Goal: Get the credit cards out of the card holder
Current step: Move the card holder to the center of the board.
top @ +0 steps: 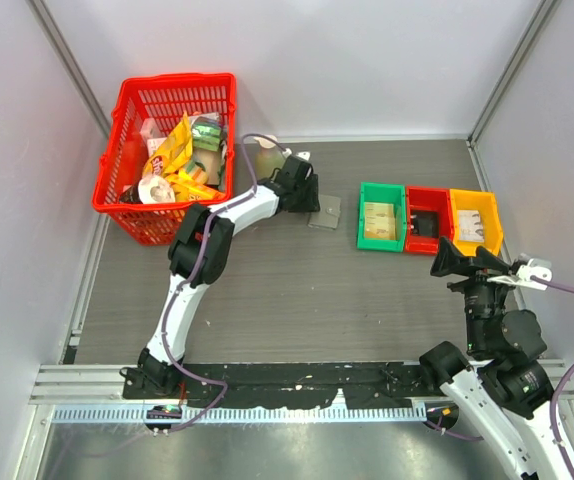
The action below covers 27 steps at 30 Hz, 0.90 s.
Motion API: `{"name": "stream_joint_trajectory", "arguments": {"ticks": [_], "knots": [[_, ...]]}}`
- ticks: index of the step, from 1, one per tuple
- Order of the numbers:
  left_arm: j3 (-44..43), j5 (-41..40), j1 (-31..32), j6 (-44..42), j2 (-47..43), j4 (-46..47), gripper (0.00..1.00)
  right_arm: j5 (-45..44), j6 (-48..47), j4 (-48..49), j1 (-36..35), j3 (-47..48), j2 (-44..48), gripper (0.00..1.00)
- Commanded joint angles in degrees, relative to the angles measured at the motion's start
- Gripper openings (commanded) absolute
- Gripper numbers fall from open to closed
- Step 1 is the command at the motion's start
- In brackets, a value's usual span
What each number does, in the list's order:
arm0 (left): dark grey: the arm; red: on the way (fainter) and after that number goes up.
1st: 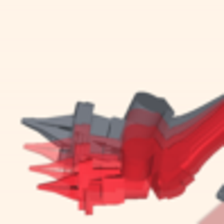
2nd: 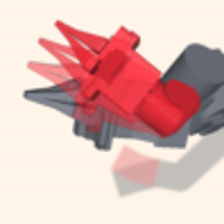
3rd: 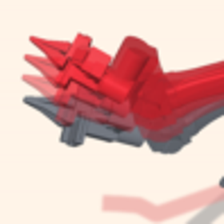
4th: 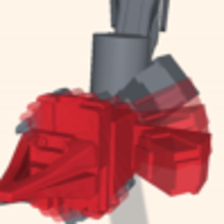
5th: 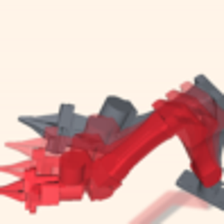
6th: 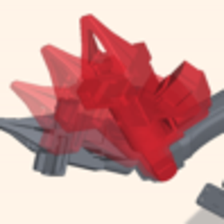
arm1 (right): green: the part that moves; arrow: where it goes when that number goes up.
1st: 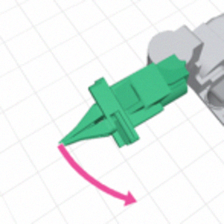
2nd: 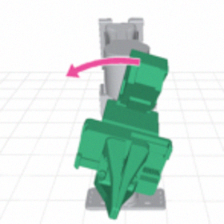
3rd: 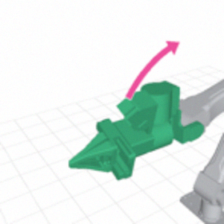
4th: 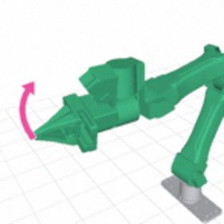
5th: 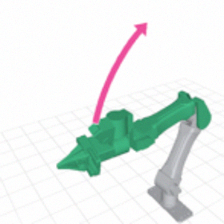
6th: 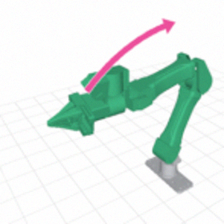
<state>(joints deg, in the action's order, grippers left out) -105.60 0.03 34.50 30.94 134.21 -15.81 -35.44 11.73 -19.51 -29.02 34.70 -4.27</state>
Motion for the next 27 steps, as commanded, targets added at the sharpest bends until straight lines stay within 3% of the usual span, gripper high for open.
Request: {"name": "stream_joint_trajectory", "arguments": {"ticks": [1,6,10,16,21,27], "knots": [[2.76,6.03,0.65,2.89,-0.35,0.78,0.44,0.99,-0.65,0.96,0.45,0.37,-1.35,0.86],[7.86,7.18,1.44,5.18,-3.25,4.21,0.43,1.95,-0.48,0.88,0.45,0.37,-1.53,0.86],[8.22,4.98,2.06,5.27,-3.17,3.6,0.3,2.57,-0.65,0.96,0.54,0.46,-1.97,0.86],[10.32,1.73,3.03,3.95,-2.9,2.55,0.0,3.8,-0.74,0.87,0.63,0.72,-2.76,0.85],[20.93,1.11,3.99,3.34,-10.0,4.56,0.0,6.6,0.75,0.7,0.63,1.25,-3.72,0.84],[39.13,0.41,6.1,7.28,-23.98,9.65,0.0,15.72,5.58,-4.47,0.63,5.29,-13.29,0.83]]}}
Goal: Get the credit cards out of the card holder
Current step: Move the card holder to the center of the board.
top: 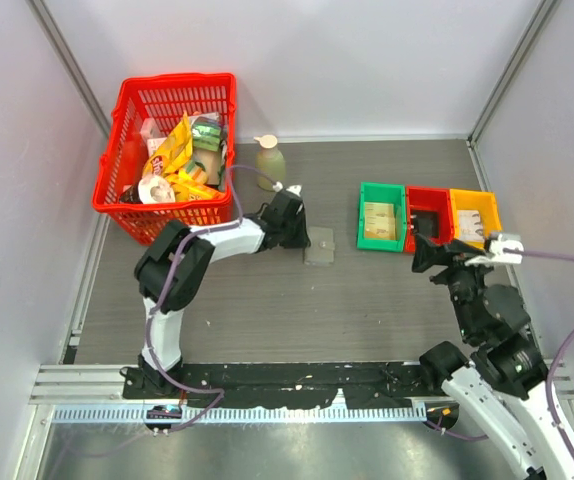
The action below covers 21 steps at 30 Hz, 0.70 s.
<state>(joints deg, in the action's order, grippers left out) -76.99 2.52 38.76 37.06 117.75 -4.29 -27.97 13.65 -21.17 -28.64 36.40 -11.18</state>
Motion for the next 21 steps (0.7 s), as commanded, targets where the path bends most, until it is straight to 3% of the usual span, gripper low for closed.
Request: {"name": "stream_joint_trajectory", "arguments": {"ticks": [1,5,9,13,15,18,21], "knots": [[14.03,-3.83,2.28,2.13,-10.15,-0.99,0.0,9.58,5.14,-3.26,0.25,4.11,-8.92,0.83],[26.08,-3.84,4.12,7.4,-20.17,2.79,0.0,18.98,8.49,-3.88,0.25,4.03,-15.6,0.89],[36.54,-4.46,6.84,12.67,-27.47,6.4,0.0,31.44,12.19,5.22,0.17,-1.4,-17.04,0.93],[43.4,-5.95,9.22,17.68,-33.54,9.04,0.0,35.95,18.51,18.75,0.25,-11.95,-12.64,0.93],[45.95,-7.87,11.32,20.67,-35.83,9.83,0.0,35.88,19.13,18.89,0.25,-13.64,-13.77,0.93],[48.16,-10.95,14.93,23.84,-38.56,11.5,0.01,41.4,15.45,17.21,-0.01,-11.88,-22.88,0.93],[49.92,-13.15,16.78,26.57,-40.41,12.99,0.12,43.51,15.19,18.35,-0.88,-11.27,-30.46,0.93]]}}
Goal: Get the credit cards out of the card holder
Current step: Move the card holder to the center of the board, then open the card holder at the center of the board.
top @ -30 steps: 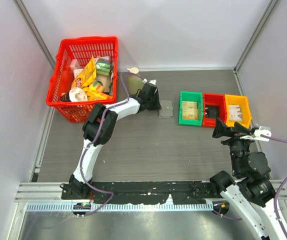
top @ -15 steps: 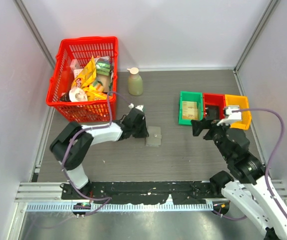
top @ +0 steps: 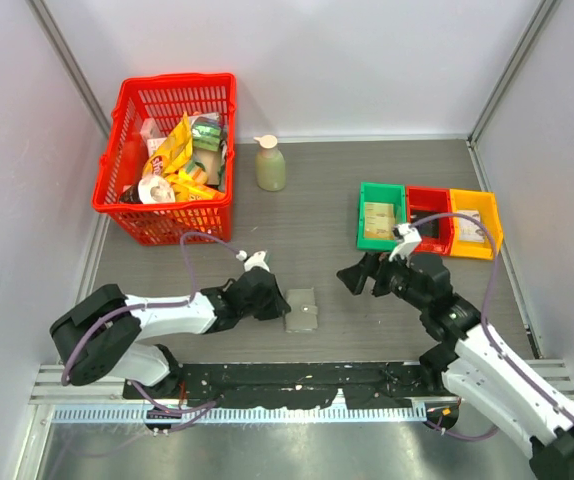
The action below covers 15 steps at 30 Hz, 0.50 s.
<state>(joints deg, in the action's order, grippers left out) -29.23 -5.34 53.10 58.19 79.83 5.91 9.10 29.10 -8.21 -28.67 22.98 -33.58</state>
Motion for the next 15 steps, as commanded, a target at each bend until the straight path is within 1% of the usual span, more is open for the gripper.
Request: {"name": "stream_joint_trajectory", "arguments": {"ticks": [1,2,4,7,8,9,12,15], "knots": [[2.95,-5.9,2.53,5.96,-3.1,3.31,0.17,5.58,-0.36,5.57,-2.43,2.76,-11.91,0.93],[3.74,-6.34,2.53,6.75,-3.8,3.32,0.23,4.7,-0.62,5.22,-3.32,3.2,-15.34,0.93],[4.88,-7.4,2.45,7.72,-5.56,3.49,0.33,0.14,-1.5,2.77,-7.36,5.4,-21.48,0.91],[5.42,-8.1,2.45,7.73,-7.58,2.79,0.46,-10.99,-1.24,-2.76,-15.77,10.66,-28.37,0.88],[5.24,-8.02,2.53,7.55,-7.59,2.53,0.49,-12.95,-0.02,-3.21,-18.33,12.25,-30.99,0.88],[5.15,-7.41,2.53,7.37,-7.59,2.61,0.49,-15.58,0.42,-3.65,-19.66,12.87,-32.15,0.88],[4.8,-4.95,2.53,7.37,-6.01,3.84,0.5,-19.64,3.67,-4.18,-25.28,15.85,-37.24,0.85],[4.45,-3.28,2.53,7.64,-3.55,4.54,0.49,-25.25,5.43,-7.77,-29.07,19.46,-41.12,0.79]]}}
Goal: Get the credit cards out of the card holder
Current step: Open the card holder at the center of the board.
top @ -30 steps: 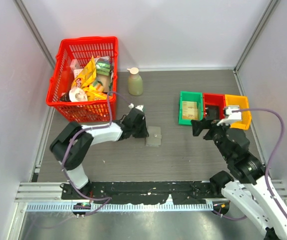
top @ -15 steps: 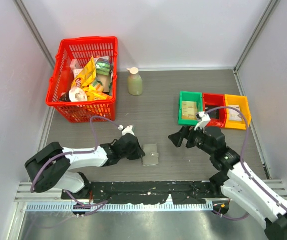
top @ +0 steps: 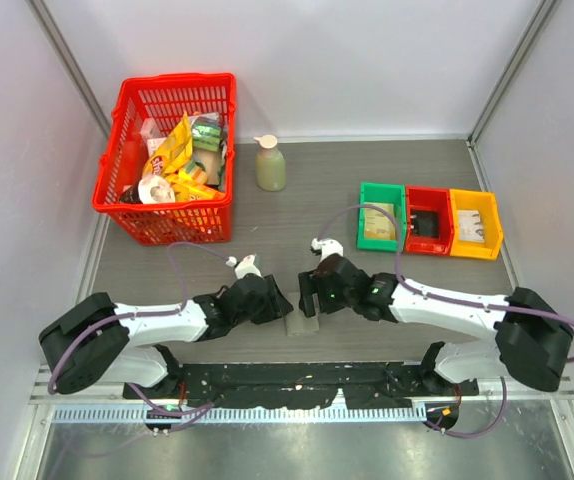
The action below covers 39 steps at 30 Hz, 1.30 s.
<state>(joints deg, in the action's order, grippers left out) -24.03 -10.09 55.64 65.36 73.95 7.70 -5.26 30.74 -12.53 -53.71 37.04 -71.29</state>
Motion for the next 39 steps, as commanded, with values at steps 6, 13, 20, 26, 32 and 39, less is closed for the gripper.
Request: {"name": "stream_joint_trajectory", "arguments": {"ticks": [6,13,20,26,32,39], "knots": [[-0.31,3.5,1.05,1.7,4.97,5.74,0.41,-17.42,5.91,-11.18,-9.04,12.7,-11.76,0.66],[-0.58,2.88,2.46,2.66,6.81,6.62,0.21,-18.47,8.81,-14.88,-12.55,16.75,-17.13,0.52],[-0.93,2.18,3.16,3.01,7.26,6.45,0.02,-20.14,10.48,-16.73,-12.82,16.66,-19.5,0.45],[-1.1,1.3,3.25,3.02,6.38,5.39,0.0,-22.51,11.53,-19.98,-13.52,16.93,-21.17,0.44],[-1.28,0.16,3.34,2.67,5.68,3.99,0.0,-24.45,11.45,-21.83,-13.88,16.4,-20.74,0.28],[-1.54,-2.65,3.07,1.26,4.01,1.35,0.0,-25.42,10.57,-21.65,-13.09,15.79,-17.23,0.01]]}}
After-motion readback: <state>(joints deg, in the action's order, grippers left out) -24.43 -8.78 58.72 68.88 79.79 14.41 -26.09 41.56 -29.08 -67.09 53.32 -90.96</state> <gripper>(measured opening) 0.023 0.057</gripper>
